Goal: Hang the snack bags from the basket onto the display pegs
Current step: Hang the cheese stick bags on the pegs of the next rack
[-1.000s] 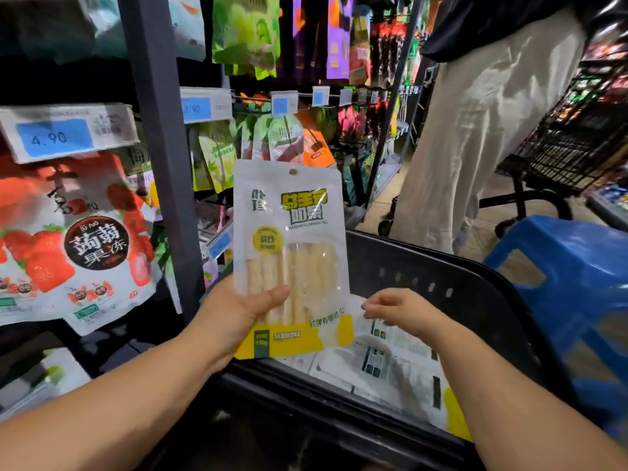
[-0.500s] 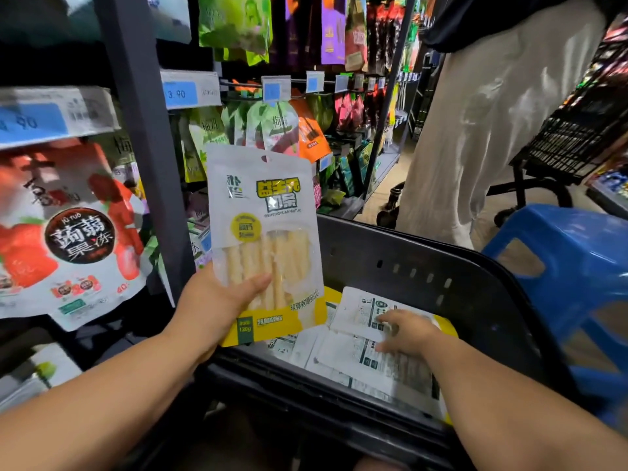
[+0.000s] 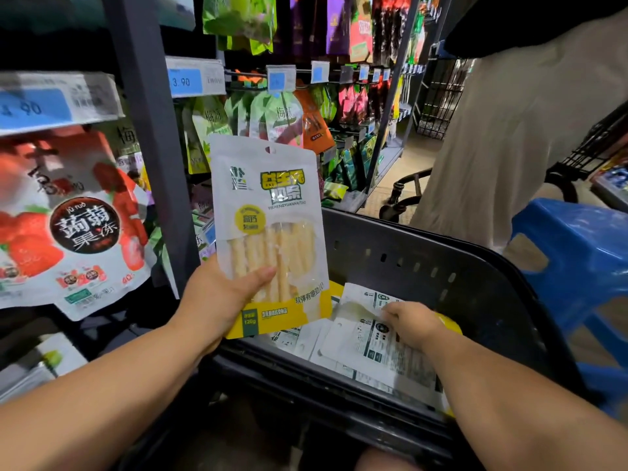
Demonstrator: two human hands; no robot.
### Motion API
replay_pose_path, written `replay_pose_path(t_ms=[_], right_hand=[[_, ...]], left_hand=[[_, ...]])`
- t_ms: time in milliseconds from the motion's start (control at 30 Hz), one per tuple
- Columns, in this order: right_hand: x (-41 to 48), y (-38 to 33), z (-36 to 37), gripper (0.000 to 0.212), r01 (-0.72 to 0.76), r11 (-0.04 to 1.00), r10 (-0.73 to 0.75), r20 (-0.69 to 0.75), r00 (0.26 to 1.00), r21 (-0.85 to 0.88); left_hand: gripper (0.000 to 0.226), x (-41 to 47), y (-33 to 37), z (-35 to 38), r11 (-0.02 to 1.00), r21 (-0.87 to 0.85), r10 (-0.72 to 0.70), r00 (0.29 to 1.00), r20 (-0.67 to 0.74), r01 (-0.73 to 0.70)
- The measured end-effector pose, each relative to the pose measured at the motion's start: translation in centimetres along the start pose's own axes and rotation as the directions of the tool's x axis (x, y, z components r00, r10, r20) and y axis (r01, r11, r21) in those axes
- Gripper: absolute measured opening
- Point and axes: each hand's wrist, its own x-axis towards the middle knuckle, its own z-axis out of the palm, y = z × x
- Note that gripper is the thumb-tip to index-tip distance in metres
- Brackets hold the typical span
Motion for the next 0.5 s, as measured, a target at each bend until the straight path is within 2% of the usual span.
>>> replay_pose_path(t_ms=[133, 200, 333, 400, 500], right_hand=[[-0.2, -0.8, -1.2, 0.025, -0.002, 0.994, 0.029, -0.258, 0.966, 0.105], [-0.3, -1.4, -1.8, 0.025, 0.009, 0.977, 0.064, -0.335, 0.94, 0.213], [-0.6, -2.8, -3.4, 0.028, 0.116, 0.91, 0.099, -0.481, 0.871, 0.397], [-0.7, -3.5, -4.3, 0.028, 0.172, 0.865, 0.121, -0.528, 0.84, 0.471], [-1.0, -4.4, -5.0, 0.025, 0.22, 0.785, 0.167, -0.54, 0.825, 0.579]], left_hand=[[0.027, -0.2, 0.1, 0.1, 1.0, -0.009, -0.011, 1.0, -0.008, 0.011], [0.031, -0.3, 0.3, 0.1, 1.0, -0.019, -0.021, 1.0, -0.006, 0.021], [0.058, -0.4, 0.4, 0.2, 0.998, -0.053, -0.034, 0.999, -0.004, 0.034], [0.059, -0.4, 0.4, 0.2, 0.997, -0.062, -0.04, 0.999, -0.006, 0.039], [0.049, -0.3, 0.3, 0.1, 0.997, -0.058, -0.042, 0.999, -0.007, 0.042]])
